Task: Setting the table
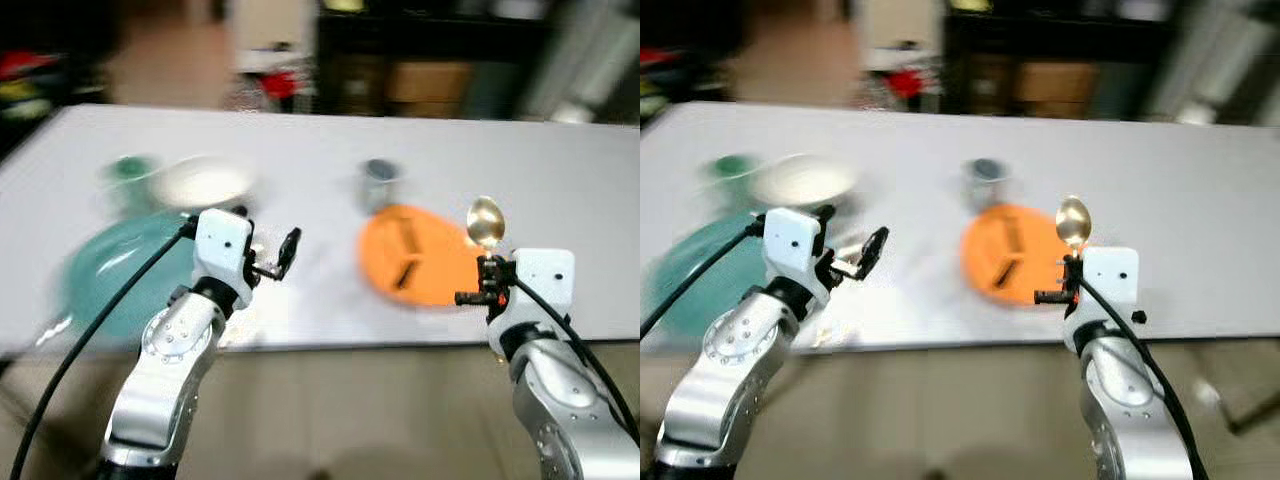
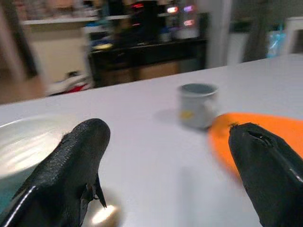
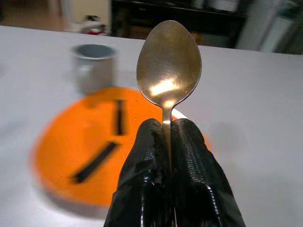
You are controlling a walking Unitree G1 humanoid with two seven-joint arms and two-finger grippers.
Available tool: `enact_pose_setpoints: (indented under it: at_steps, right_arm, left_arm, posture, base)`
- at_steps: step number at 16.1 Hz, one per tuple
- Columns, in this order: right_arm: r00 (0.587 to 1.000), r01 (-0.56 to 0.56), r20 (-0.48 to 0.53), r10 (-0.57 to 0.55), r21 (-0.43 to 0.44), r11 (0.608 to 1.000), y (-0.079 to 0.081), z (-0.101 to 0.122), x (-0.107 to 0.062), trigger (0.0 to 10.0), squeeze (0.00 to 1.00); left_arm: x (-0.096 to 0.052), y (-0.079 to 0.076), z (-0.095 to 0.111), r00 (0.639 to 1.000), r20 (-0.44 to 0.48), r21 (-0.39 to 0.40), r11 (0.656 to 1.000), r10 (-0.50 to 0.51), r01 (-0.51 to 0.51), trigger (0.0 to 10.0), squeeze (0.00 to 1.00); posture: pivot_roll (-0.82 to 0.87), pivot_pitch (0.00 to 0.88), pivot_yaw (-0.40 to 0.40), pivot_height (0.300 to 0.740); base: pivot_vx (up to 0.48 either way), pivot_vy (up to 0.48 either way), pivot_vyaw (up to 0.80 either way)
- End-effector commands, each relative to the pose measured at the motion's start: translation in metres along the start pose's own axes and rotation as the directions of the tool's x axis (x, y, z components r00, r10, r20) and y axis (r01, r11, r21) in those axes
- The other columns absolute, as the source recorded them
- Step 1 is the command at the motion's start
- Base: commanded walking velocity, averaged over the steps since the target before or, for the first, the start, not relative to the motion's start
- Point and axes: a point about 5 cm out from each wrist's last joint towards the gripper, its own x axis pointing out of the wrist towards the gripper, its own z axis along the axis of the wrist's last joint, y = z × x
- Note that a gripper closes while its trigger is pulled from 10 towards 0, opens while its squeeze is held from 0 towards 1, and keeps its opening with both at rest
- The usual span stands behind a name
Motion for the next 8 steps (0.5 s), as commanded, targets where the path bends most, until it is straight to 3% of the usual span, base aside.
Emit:
enact_pose_setpoints:
  at_steps: [1, 3, 5, 8]
  right_arm:
    - [1.0, -0.001, -0.011, 0.001, -0.001, 1.0, -0.005, 0.001, 0.0, 10.0, 0.0]
    - [0.996, -0.075, -0.056, 0.076, 0.007, 0.997, -0.001, -0.002, 0.002, 10.0, 0.0]
    - [0.984, -0.144, -0.102, 0.147, 0.037, 0.989, 0.005, -0.006, 0.008, 10.0, 0.0]
    - [0.983, -0.094, -0.146, 0.108, 0.098, 0.991, -0.004, -0.003, 0.027, 10.0, 0.0]
  left_arm:
    - [0.0, -0.005, 0.002, 1.0, 0.007, -0.002, 1.0, -0.024, 0.024, 10.0, 0.0]
    - [-0.001, -0.004, 0.001, 1.0, 0.0, 0.004, 1.0, -0.018, 0.018, 10.0, 0.0]
    - [-0.001, -0.003, 0.001, 1.0, -0.004, 0.007, 1.0, -0.012, 0.013, 10.0, 0.0]
    - [0.001, -0.009, 0.002, 0.996, -0.013, 0.025, 0.995, -0.093, 0.093, 10.0, 0.0]
  posture:
    - [-0.02, 0.0, -0.022, 0.74]
    - [-0.01, 0.0, -0.023, 0.74]
    - [-0.01, 0.0, -0.022, 0.74]
    - [-0.01, 0.0, -0.023, 0.74]
  base:
    - [0.405, 0.0, 0.0]
    - [0.371, 0.0, 0.0]
    - [0.0, 0.0, 0.0]
    - [0.0, 0.0, 0.0]
